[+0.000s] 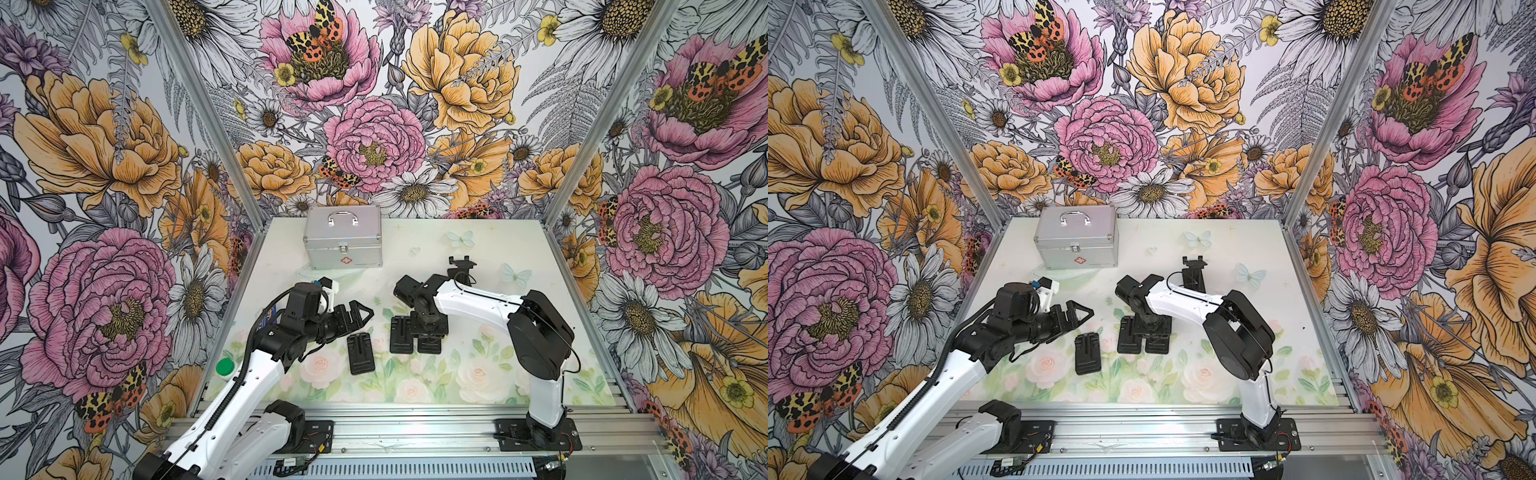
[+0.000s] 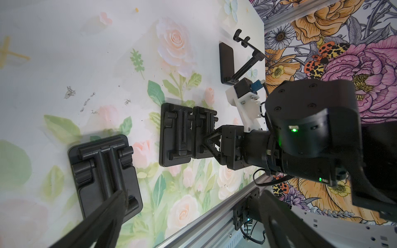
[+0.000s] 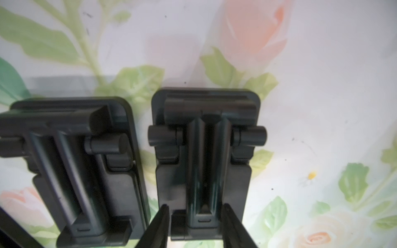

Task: Open the phone stand
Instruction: Pick up the phone stand at the center of the board.

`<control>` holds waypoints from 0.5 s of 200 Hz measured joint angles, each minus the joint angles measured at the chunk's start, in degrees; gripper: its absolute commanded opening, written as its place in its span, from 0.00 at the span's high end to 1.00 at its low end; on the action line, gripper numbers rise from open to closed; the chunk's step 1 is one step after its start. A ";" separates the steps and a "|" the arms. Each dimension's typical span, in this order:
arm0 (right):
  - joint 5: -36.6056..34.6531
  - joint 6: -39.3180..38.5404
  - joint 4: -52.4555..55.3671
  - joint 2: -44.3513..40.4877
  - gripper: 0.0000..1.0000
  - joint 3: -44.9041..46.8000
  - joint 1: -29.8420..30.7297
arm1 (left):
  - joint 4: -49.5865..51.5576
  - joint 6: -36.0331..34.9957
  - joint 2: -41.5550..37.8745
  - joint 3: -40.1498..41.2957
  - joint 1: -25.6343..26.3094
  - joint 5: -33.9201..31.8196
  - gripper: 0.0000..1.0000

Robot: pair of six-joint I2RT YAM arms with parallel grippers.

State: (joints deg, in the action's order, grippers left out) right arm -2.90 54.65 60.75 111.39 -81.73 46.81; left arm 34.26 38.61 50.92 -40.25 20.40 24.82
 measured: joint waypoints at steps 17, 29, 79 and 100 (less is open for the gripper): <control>-0.09 0.00 -0.35 0.00 0.57 0.61 0.00 | 0.07 0.02 -0.09 0.39 0.00 0.00 0.01; -0.09 0.00 -0.46 0.00 0.57 1.25 0.00 | 0.09 0.15 -0.13 0.55 0.00 0.02 0.01; -0.07 0.20 -1.36 0.00 0.68 1.97 0.00 | 0.26 0.42 -0.31 0.57 0.00 0.00 0.01; -0.02 0.44 -1.36 0.00 0.75 2.10 0.00 | 0.26 0.42 -0.35 0.57 0.00 0.00 0.01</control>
State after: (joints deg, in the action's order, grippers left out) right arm -2.92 55.09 59.40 111.39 -79.64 46.81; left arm 34.52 39.03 50.57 -39.68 20.40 24.82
